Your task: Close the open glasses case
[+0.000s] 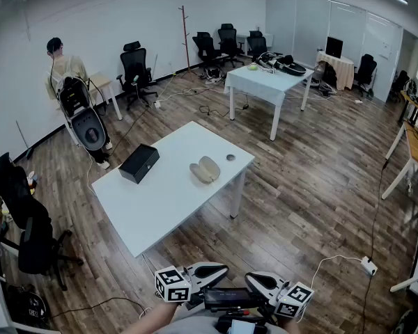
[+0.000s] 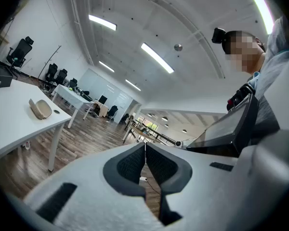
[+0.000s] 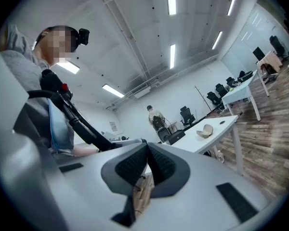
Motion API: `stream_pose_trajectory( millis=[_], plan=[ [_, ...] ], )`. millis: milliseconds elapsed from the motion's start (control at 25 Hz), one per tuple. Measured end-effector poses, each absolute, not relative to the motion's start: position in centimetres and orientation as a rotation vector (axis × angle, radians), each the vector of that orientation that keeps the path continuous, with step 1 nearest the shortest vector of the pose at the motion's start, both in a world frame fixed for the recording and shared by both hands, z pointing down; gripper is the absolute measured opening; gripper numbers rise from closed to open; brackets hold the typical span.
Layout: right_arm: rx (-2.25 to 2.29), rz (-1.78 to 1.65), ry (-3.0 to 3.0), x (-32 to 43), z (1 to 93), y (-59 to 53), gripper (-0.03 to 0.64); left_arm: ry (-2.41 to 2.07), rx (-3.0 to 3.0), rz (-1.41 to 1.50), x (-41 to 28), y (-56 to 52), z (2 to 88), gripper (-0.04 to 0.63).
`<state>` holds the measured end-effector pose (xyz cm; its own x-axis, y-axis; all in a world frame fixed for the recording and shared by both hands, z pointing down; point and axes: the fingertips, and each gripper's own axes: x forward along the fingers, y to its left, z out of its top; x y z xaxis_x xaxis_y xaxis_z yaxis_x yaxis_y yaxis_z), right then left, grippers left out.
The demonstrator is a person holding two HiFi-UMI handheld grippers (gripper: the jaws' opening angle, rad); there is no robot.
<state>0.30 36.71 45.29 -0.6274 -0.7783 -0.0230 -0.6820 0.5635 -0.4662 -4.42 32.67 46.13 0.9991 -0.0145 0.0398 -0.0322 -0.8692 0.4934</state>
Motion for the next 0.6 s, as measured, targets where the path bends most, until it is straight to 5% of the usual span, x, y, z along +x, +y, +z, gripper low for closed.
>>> stream_pose_trajectory(
  millis=[600],
  plan=[
    [-1.161,-0.613,2.489,1.7,44.5,36.1,0.034,0.0,2.624,0.066,-3.0,32.3,46.2,0.021]
  ],
)
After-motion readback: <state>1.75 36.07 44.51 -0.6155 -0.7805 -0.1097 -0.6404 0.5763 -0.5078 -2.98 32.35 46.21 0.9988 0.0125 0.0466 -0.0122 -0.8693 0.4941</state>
